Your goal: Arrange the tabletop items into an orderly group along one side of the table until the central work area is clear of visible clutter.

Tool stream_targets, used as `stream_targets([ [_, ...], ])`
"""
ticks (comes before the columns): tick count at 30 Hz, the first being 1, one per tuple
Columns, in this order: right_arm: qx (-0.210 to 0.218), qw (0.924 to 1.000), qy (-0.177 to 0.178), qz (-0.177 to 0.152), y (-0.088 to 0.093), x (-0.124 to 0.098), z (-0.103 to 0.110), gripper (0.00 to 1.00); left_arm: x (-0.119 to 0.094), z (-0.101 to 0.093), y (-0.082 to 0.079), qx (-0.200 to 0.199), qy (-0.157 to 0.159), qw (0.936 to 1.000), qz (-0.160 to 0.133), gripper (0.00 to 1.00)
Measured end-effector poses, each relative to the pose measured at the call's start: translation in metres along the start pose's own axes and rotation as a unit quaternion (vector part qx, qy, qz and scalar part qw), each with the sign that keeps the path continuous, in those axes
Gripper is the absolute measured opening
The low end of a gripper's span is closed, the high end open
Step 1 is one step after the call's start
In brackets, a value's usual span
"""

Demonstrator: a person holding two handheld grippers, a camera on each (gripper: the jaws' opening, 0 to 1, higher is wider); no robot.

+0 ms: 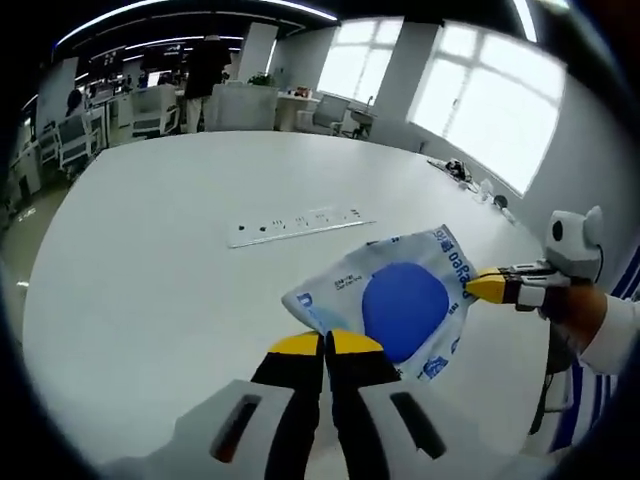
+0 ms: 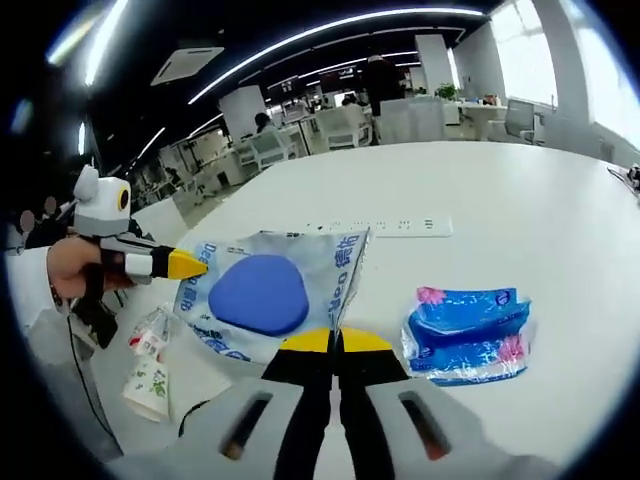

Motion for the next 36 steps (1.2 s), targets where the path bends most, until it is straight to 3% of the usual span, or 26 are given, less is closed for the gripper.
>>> stream_targets([
  [15,0.032,0.9992,0.014,0.020,0.022,0.024,-0.027,0.00,0.045,0.006,0.016,-0.012,0.006,0.9995,0.027,0.00],
  [25,0.052,0.9980,0.016,0.032,0.032,0.036,-0.035,0.00,0.057,0.009,0.024,-0.021,0.002,0.9989,0.042,0.00],
  [36,0.055,0.9976,0.021,0.037,0.035,0.041,-0.039,0.00,0.070,0.014,0.025,-0.060,0.000,0.9972,0.045,0.00],
])
Point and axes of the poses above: the point that each gripper's makers call its tool centre point, and the gripper's own axes: x roughly forward along the fingers, z roughly to its left, y roughly out of its underside, the point moved 5 cm from there along -x, roughly backward along the fingers, and after that the axes turned 11 degrees about -y, right-handed, at the moved point
